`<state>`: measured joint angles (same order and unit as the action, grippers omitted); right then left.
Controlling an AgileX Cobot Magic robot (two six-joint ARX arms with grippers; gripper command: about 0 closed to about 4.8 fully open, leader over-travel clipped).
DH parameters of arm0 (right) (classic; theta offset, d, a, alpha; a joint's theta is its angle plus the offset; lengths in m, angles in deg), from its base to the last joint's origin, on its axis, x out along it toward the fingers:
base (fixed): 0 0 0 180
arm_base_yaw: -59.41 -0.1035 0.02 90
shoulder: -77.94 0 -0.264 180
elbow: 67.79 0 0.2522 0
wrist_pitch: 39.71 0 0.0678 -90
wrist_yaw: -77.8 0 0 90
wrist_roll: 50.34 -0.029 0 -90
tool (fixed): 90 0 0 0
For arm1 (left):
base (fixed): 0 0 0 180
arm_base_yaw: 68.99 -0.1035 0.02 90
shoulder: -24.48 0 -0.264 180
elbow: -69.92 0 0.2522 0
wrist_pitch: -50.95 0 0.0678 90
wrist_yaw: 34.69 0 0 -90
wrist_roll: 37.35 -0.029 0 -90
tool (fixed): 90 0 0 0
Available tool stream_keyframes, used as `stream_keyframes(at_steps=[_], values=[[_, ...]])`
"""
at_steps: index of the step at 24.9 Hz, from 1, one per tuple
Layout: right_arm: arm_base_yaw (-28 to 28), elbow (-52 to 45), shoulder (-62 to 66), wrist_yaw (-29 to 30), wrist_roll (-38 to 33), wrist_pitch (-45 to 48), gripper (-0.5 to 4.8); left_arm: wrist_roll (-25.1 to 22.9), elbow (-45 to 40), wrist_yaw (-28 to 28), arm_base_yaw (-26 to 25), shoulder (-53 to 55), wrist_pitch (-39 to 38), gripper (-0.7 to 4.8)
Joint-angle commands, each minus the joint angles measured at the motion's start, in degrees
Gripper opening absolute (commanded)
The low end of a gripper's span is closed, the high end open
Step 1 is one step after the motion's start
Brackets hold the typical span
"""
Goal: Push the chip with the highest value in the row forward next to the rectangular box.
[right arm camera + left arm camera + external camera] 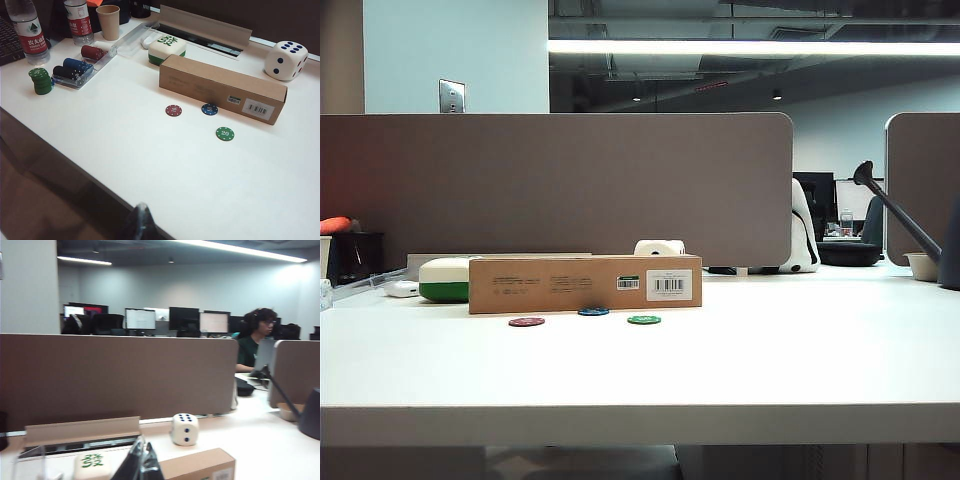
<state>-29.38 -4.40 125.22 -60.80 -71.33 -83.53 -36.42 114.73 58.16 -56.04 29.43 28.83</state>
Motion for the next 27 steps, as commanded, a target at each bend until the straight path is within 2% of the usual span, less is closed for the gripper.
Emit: stream_keyframes(at_steps=[1, 9, 13, 18, 21, 27], values=[[-0.1, 0.3, -0.1, -0.4, -0.2, 0.3, -0.09, -0.1, -1.3, 0.2, -2.3, -1.3, 0.7, -0.05], [-0.1, 0.3, -0.1, -0.3, -0.2, 0.3, -0.09, -1.5, -6.8, -0.6, -5.1, -4.8, -1.4, -0.05], [-0.1, 0.3, -0.1, -0.4, -0.2, 0.3, -0.09, -1.2, -12.4, -4.5, -5.1, -4.8, -0.9, -0.05], [-0.2, 0.3, 0.0, -0.3, -0.2, 0.3, -0.09, 5.9, -23.9, -4.8, -5.1, -4.8, 8.3, -0.05], [-0.2, 0.3, 0.0, -0.4, -0.2, 0.3, -0.09, 7.0, -27.6, -4.1, -5.1, -4.8, 13.0, -0.05], [-0.2, 0.3, 0.0, -0.3, -0.2, 0.3, -0.09, 2.4, -30.6, -5.6, -6.1, -4.8, 14.7, -0.05]])
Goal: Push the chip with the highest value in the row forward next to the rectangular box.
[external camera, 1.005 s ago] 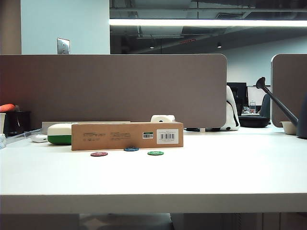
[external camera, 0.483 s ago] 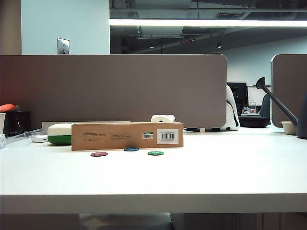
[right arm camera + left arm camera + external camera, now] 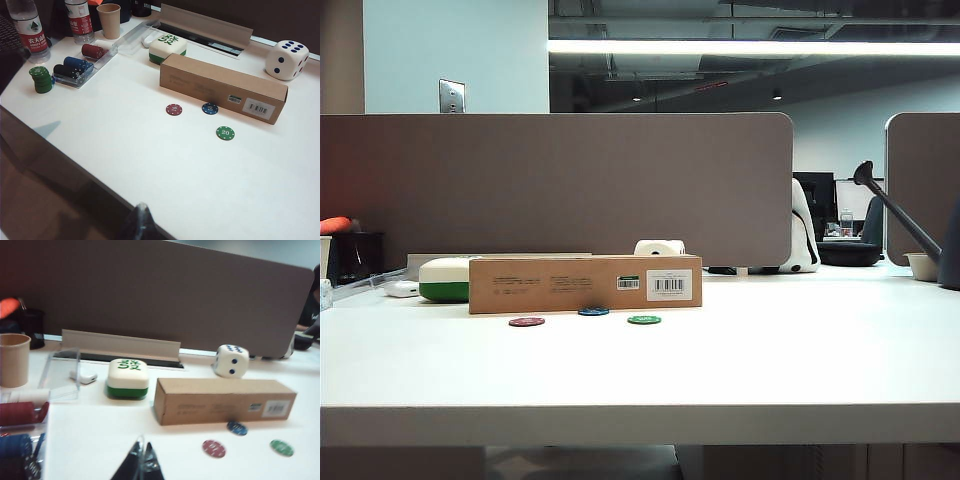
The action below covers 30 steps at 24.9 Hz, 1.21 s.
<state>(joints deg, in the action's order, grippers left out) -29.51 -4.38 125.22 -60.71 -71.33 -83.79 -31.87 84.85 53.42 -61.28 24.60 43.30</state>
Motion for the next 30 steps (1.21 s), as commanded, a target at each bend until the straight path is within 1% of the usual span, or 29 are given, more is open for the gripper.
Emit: stream_keyframes(at_steps=[1, 6, 7, 8, 9, 12, 19, 30], values=[[0.0, 0.2, 0.0, -0.5, -0.2, 0.5, -0.09, -2.1, -0.7, -0.9, -1.7, 0.0, -0.4, -0.05], [0.0, 0.2, 0.0, -0.4, -0.2, 0.5, -0.09, -2.3, -0.7, -0.7, -6.8, 0.0, -1.0, -0.05], [0.0, 0.2, 0.0, -0.4, -0.2, 0.5, -0.09, -2.5, -0.7, -0.7, -7.1, 0.0, -0.8, -0.05], [0.0, 0.2, 0.0, -0.4, -0.2, 0.5, -0.09, -3.3, -0.7, -0.5, -7.0, 0.0, -0.8, -0.05], [0.0, 0.3, 0.0, -0.4, -0.2, 0.5, -0.09, -5.0, -0.7, 1.8, -7.0, 0.0, -1.1, -0.05], [0.0, 0.3, 0.0, -0.4, -0.2, 0.5, -0.09, -7.9, -0.7, 4.7, -7.0, 0.0, -1.9, -0.05], [0.0, 0.3, 0.0, -0.4, -0.2, 0.5, -0.09, -8.7, -0.7, 4.5, -7.0, 0.0, -2.3, -0.05], [0.0, 0.3, 0.0, -0.4, -0.2, 0.5, -0.09, -8.0, -0.7, 4.1, -7.0, 0.0, -2.2, -0.05]])
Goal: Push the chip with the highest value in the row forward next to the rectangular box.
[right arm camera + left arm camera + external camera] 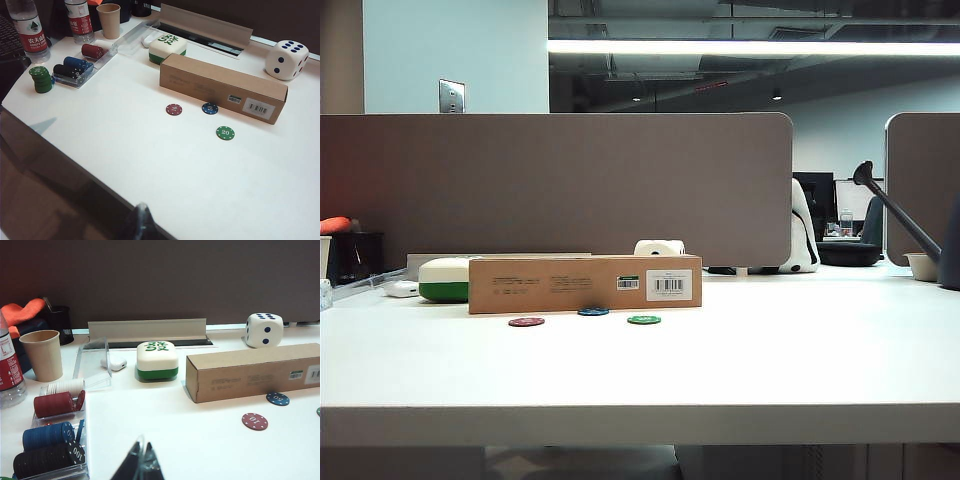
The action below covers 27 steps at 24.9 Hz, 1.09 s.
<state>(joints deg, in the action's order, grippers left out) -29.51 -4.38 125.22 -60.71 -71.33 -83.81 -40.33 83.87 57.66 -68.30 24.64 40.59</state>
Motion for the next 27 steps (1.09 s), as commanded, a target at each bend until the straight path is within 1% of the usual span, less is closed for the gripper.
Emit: stream_keyframes(at_steps=[1, 6, 27], values=[[0.0, 0.3, 0.0, -0.4, -0.2, 0.5, -0.09, 0.6, 0.2, -0.2, 0.1, 0.0, 0.5, -0.05], [0.0, 0.3, 0.0, -0.4, -0.2, 0.5, -0.09, 2.2, 0.2, -0.2, 0.0, 0.0, 0.5, -0.05], [0.0, 0.3, 0.0, -0.4, -0.2, 0.5, -0.09, 2.2, 0.2, 0.3, 0.0, 0.0, 0.5, -0.05]])
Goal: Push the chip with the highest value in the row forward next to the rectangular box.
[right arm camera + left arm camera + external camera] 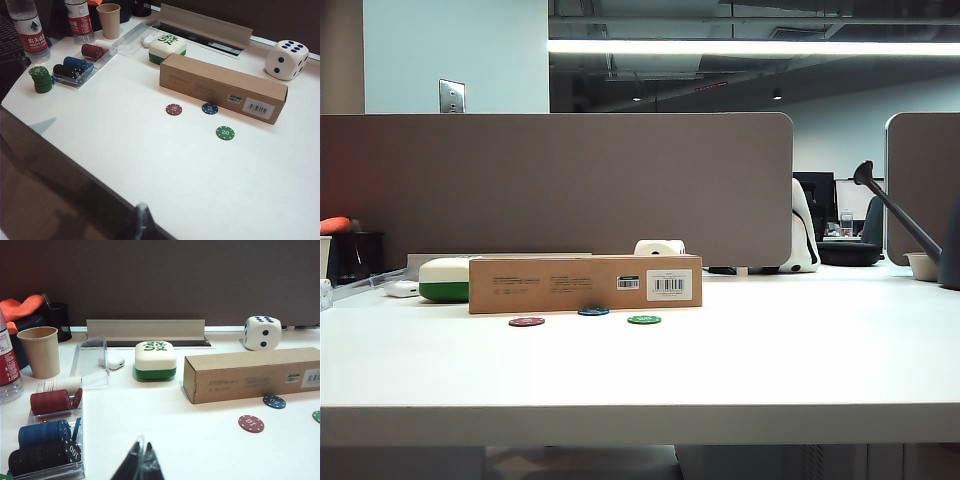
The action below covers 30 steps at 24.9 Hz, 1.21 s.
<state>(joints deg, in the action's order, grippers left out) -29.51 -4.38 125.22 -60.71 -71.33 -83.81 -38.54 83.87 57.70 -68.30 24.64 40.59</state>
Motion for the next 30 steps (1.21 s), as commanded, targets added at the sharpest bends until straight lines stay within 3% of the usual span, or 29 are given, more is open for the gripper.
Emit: stream_keyframes(at_steps=[1, 9, 12, 18, 23, 27, 30], values=[[0.0, 0.3, 0.0, -0.4, -0.2, 0.5, -0.09, 0.4, 0.2, 0.2, 0.0, 0.0, 0.5, -0.05], [0.7, 0.2, -0.1, -0.4, 0.0, 0.5, -0.09, 0.4, 0.2, 0.2, 0.0, 0.0, 0.5, -0.05], [3.1, 0.2, -0.1, -0.7, 4.1, 1.1, -0.09, 0.4, 0.2, 0.2, 0.0, 0.0, 0.5, -0.05], [22.0, -1.9, -3.1, 5.6, 3.9, 11.9, -0.09, 0.3, 0.2, 0.3, 0.0, 0.0, 0.5, -0.05], [44.3, -6.3, -6.1, 23.3, 4.1, 16.9, -0.09, 0.4, 0.2, 0.2, 0.0, 0.0, 0.4, -0.05], [57.2, -10.9, -7.9, 24.7, 4.6, 18.8, -0.09, 0.4, 0.2, 0.3, 0.1, 0.0, 0.3, -0.05], [61.8, -13.9, -10.3, 24.7, 4.7, 18.9, -0.09, 0.4, 0.2, 0.3, 0.1, 0.0, 0.3, -0.05]])
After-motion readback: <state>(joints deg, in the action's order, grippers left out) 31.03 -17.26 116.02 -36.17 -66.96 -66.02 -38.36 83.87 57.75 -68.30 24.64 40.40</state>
